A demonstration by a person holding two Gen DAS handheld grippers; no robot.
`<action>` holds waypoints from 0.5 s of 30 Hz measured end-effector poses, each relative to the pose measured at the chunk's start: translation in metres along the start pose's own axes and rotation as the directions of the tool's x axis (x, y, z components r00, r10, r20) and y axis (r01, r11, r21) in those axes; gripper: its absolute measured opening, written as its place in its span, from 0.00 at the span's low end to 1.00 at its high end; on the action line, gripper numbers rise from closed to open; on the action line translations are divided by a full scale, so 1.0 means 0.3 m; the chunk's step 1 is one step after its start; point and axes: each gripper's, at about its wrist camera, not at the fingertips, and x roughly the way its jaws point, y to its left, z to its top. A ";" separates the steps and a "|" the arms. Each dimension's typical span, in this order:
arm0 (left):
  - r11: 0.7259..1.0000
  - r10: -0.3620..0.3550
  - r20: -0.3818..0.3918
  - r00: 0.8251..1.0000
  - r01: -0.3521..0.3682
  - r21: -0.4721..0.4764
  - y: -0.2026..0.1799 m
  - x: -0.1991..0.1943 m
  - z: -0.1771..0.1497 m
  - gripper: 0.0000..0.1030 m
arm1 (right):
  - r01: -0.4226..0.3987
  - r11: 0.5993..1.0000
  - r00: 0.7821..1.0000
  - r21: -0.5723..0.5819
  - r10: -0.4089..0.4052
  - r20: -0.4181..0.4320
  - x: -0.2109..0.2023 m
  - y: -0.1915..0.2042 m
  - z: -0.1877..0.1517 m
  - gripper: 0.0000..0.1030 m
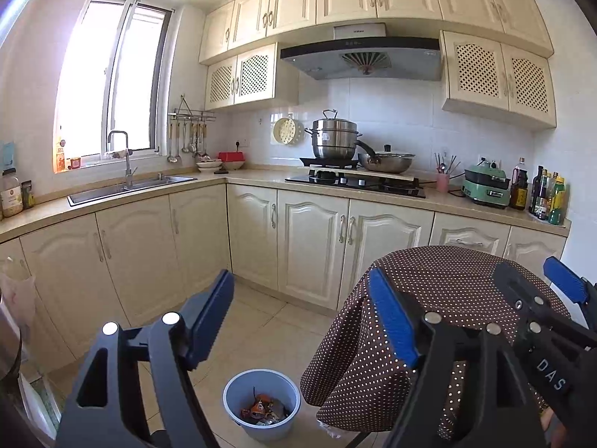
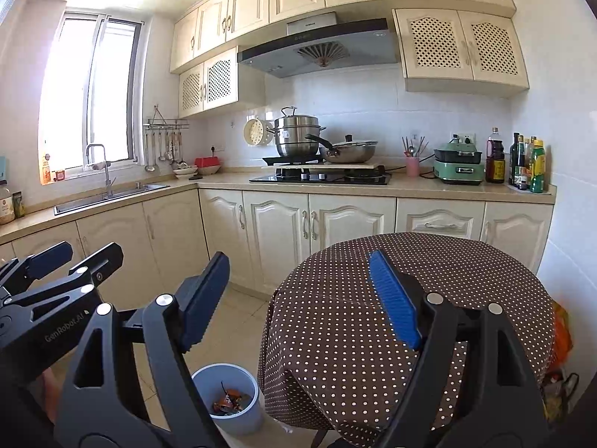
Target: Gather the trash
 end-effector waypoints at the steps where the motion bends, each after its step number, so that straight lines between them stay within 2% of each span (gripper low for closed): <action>1: 1.000 0.000 0.003 1.000 0.000 0.001 -0.003 -0.001 0.000 0.72 | 0.001 1.000 1.000 0.002 -0.001 0.001 -0.003 0.000 -0.002 0.75; 15: 1.000 -0.008 0.014 1.000 0.008 0.002 -0.026 -0.015 -0.005 0.72 | 0.019 1.000 1.000 -0.001 -0.019 0.013 -0.025 -0.008 -0.006 0.76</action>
